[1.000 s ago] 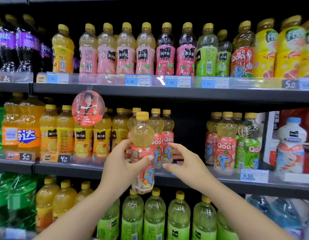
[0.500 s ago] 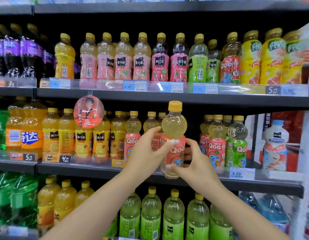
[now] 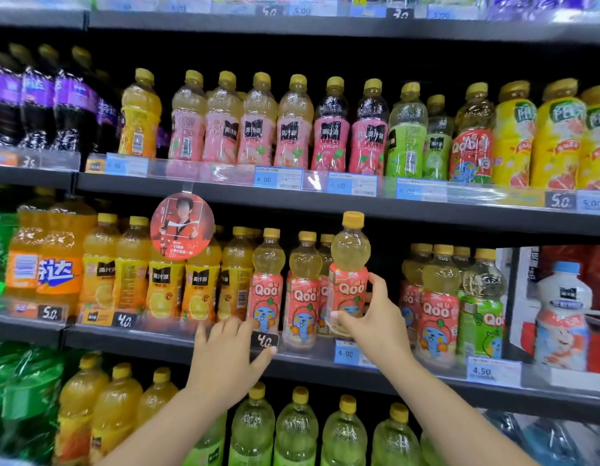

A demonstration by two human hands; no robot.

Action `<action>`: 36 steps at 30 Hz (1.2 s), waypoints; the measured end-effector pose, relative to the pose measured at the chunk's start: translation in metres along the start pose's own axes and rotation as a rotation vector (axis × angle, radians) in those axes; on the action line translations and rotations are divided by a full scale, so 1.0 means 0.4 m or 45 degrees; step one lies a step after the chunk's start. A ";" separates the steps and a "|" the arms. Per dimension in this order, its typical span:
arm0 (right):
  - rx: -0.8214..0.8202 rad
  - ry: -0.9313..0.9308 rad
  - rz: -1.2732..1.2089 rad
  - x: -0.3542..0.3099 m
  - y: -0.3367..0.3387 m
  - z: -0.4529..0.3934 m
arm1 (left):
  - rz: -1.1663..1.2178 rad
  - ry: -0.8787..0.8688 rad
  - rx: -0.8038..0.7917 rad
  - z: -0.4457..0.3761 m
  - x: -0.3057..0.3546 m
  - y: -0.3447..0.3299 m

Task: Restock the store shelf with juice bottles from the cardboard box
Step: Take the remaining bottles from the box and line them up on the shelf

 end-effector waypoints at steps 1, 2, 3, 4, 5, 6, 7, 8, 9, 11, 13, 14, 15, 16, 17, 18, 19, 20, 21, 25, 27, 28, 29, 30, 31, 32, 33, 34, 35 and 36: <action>-0.005 -0.002 0.015 0.000 -0.008 -0.007 | 0.003 -0.008 0.023 0.001 -0.007 -0.008; -0.012 -0.002 0.032 0.002 -0.016 -0.013 | -0.014 -0.027 0.048 0.002 -0.011 -0.015; -0.022 -0.004 0.047 0.003 -0.025 -0.017 | -0.034 -0.037 0.065 0.005 -0.013 -0.020; -0.035 -0.005 0.061 0.004 -0.036 -0.020 | -0.057 -0.056 0.108 0.007 -0.014 -0.024; -0.051 -0.011 0.075 0.007 -0.047 -0.022 | -0.060 -0.074 0.138 0.011 -0.014 -0.025; -0.063 -0.022 0.087 0.013 -0.057 -0.024 | -0.057 -0.099 0.171 0.014 -0.012 -0.025; -0.071 -0.041 0.099 0.020 -0.065 -0.025 | -0.047 -0.118 0.190 0.017 -0.012 -0.023; -0.080 -0.059 0.113 0.027 -0.071 -0.025 | -0.044 -0.133 0.212 0.018 -0.014 -0.025; -0.095 -0.076 0.131 0.033 -0.077 -0.025 | -0.041 -0.132 0.217 0.019 -0.018 -0.027; -0.128 -0.107 0.155 0.044 -0.085 -0.027 | -0.022 -0.120 0.217 0.016 -0.024 -0.029; -0.160 -0.120 0.172 0.046 -0.089 -0.029 | 0.004 -0.124 0.219 0.008 -0.028 -0.031; -0.177 -0.119 0.178 0.045 -0.092 -0.030 | 0.008 -0.132 0.224 0.005 -0.029 -0.031; -0.196 -0.118 0.182 0.044 -0.094 -0.032 | 0.010 -0.138 0.228 0.003 -0.030 -0.029; -0.216 -0.125 0.177 0.045 -0.094 -0.035 | 0.010 -0.145 0.239 0.002 -0.031 -0.028; -0.235 -0.141 0.158 0.047 -0.093 -0.039 | 0.012 -0.146 0.246 0.002 -0.032 -0.027; -0.254 -0.171 0.117 0.052 -0.092 -0.044 | 0.017 -0.149 0.254 0.002 -0.032 -0.026; -0.279 -0.205 0.055 0.055 -0.091 -0.047 | 0.023 -0.151 0.258 0.003 -0.031 -0.024; -0.310 -0.238 -0.018 0.059 -0.093 -0.052 | 0.024 -0.157 0.268 0.003 -0.031 -0.023; -0.339 -0.258 -0.084 0.058 -0.096 -0.056 | 0.022 -0.160 0.271 0.004 -0.030 -0.023; -0.426 -0.253 -0.177 0.045 -0.119 -0.080 | 0.036 -0.156 0.271 0.003 -0.032 -0.024; -0.431 -0.246 -0.188 0.046 -0.134 -0.086 | 0.049 -0.151 0.270 0.002 -0.033 -0.028; -0.424 -0.242 -0.185 0.047 -0.140 -0.089 | 0.053 -0.152 0.273 0.002 -0.032 -0.030; -0.413 -0.237 -0.175 0.047 -0.146 -0.093 | 0.058 -0.153 0.276 0.002 -0.032 -0.032; -0.406 -0.237 -0.160 0.048 -0.152 -0.098 | 0.059 -0.154 0.279 0.002 -0.033 -0.033; -0.408 -0.247 -0.151 0.050 -0.157 -0.103 | 0.060 -0.156 0.280 0.002 -0.033 -0.034; -0.420 -0.268 -0.152 0.050 -0.163 -0.108 | 0.061 -0.160 0.284 0.002 -0.034 -0.035; -0.437 -0.292 -0.151 0.053 -0.168 -0.113 | 0.061 -0.165 0.288 0.002 -0.034 -0.036; -0.455 -0.311 -0.139 0.054 -0.172 -0.116 | 0.062 -0.170 0.290 0.002 -0.035 -0.038; -0.461 -0.325 -0.114 0.056 -0.173 -0.120 | 0.065 -0.175 0.291 0.002 -0.036 -0.040; -0.449 -0.335 -0.084 0.059 -0.172 -0.123 | 0.070 -0.180 0.294 0.003 -0.037 -0.042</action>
Point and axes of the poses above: each hand's wrist, its own z-axis away from the middle knuckle, its own y-axis out of the back of the hand, x = y × z, the point moved 7 cm from there along -z, towards the middle knuckle, and after that the axes turned 2 degrees about -y, right-handed, at the moved point
